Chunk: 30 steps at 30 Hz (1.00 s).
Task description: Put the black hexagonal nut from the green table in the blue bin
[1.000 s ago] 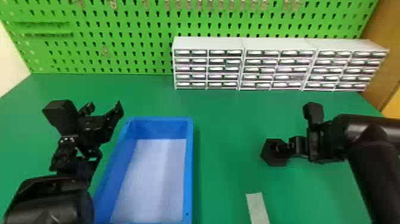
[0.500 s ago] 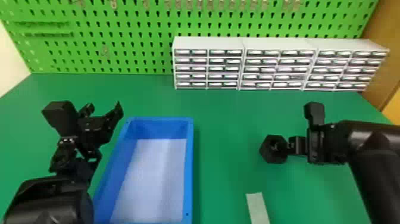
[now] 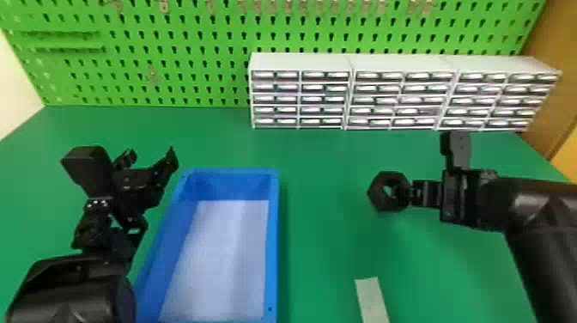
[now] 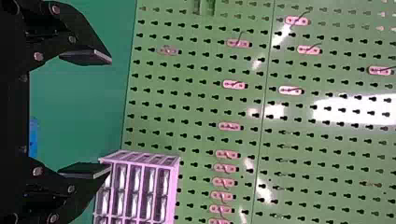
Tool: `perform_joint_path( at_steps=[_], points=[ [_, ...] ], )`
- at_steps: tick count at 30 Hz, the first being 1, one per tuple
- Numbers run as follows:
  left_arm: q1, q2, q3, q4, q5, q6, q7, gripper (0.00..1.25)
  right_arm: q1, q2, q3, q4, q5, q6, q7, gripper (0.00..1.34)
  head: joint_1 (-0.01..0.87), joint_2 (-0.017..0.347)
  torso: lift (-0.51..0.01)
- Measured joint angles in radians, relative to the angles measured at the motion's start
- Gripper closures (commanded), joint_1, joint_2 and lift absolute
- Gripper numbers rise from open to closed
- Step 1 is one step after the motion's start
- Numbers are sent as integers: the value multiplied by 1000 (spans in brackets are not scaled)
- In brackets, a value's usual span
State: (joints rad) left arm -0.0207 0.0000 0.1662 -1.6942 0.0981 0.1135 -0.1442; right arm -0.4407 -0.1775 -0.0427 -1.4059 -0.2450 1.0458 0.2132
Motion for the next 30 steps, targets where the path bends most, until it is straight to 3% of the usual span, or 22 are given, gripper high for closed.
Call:
perform_joint_path(
  at_steps=[19,30],
  points=[
    [1,0,-15,1,9,0,8,437,97,14,28,-252,-25,-209,0,861,686,51,-97],
    [-1,0,-22,6,15,0,11,437,153,15,56,-322,-49,-346,1,865,686,51,-97]
  ],
)
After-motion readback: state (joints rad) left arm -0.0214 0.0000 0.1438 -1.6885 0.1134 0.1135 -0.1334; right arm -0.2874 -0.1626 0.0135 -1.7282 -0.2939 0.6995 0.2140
